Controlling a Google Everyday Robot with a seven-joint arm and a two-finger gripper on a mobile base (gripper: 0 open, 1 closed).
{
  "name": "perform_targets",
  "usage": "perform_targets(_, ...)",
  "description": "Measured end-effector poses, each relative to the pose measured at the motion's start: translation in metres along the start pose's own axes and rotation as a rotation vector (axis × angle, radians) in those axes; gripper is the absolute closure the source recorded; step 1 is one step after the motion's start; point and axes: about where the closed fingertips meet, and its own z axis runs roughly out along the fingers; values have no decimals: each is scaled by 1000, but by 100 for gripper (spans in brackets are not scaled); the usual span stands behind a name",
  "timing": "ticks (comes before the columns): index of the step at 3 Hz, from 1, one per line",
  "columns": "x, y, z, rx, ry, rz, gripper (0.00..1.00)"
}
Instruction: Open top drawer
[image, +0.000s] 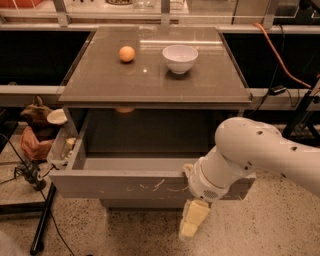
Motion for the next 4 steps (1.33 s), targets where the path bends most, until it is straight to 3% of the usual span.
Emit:
perform_targets(1,-11,58,-27,16,68,25,0)
perform_targets(2,-12,59,-30,22,71,23,0)
perform_targets(3,-9,46,-34,45,67,19,0)
perform_targets(4,-1,1,-32,83,63,7,0)
